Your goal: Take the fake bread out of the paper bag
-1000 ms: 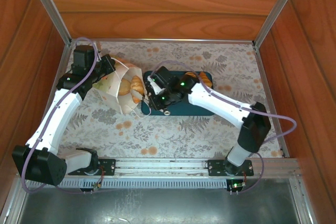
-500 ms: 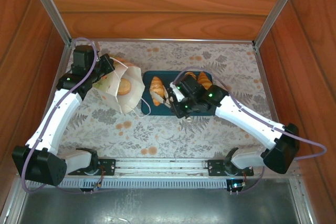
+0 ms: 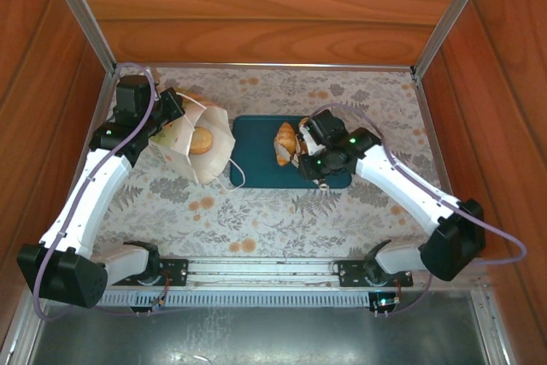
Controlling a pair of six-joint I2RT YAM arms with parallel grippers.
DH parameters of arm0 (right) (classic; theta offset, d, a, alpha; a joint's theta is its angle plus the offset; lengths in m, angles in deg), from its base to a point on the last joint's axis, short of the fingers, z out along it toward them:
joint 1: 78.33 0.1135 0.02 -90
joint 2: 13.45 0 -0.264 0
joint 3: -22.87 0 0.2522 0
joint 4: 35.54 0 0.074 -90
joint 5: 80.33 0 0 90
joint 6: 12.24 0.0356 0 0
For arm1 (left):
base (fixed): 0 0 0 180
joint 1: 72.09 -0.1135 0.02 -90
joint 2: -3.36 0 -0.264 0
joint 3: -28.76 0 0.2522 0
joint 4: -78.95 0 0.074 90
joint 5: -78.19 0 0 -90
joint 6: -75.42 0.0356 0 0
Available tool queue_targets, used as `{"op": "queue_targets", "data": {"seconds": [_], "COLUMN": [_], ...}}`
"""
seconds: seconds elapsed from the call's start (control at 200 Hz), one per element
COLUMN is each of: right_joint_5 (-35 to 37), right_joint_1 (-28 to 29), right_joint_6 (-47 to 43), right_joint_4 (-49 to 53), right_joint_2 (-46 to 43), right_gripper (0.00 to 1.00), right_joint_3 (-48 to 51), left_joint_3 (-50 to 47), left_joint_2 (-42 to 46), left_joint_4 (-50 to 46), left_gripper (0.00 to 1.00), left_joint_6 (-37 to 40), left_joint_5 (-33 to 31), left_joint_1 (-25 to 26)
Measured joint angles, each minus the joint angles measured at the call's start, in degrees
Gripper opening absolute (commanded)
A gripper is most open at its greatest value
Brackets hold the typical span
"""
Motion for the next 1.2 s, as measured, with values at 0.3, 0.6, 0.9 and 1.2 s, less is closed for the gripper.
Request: {"op": "queue_targets", "data": {"seconds": [0.3,0.6,0.9,1.2], "right_joint_5": [-1.57,2.08,6.69,4.74], "right_joint_1": [0.00,0.00,-0.04,-0.04], "right_joint_6": [-0.94,-3.82,-5.84,-4.79], "right_joint_4": [-0.13,3.87,9.99,12.59], "right_joint_2": [10.10,16.87,19.37,19.39], "right_gripper": [0.39,0.49,0.55,0.51], "right_joint_3": [-4.04,-11.80,-17.77,-22.27], "left_joint_3": [-0.02,-0.76,-0.76,-0.76], "left_joint_2": [0.15,1.11,1.11,1.11], "left_joint_4": [0.00,0.02,0.02,0.02], "left_gripper": [0.00,0.00,0.00,0.00], "left_joint_6": [0.02,0.02,0.07,0.09], "left_joint_5": [0.04,0.00,0.02,0.02], "left_joint_1": [0.00,0.00,0.00,0.00]}}
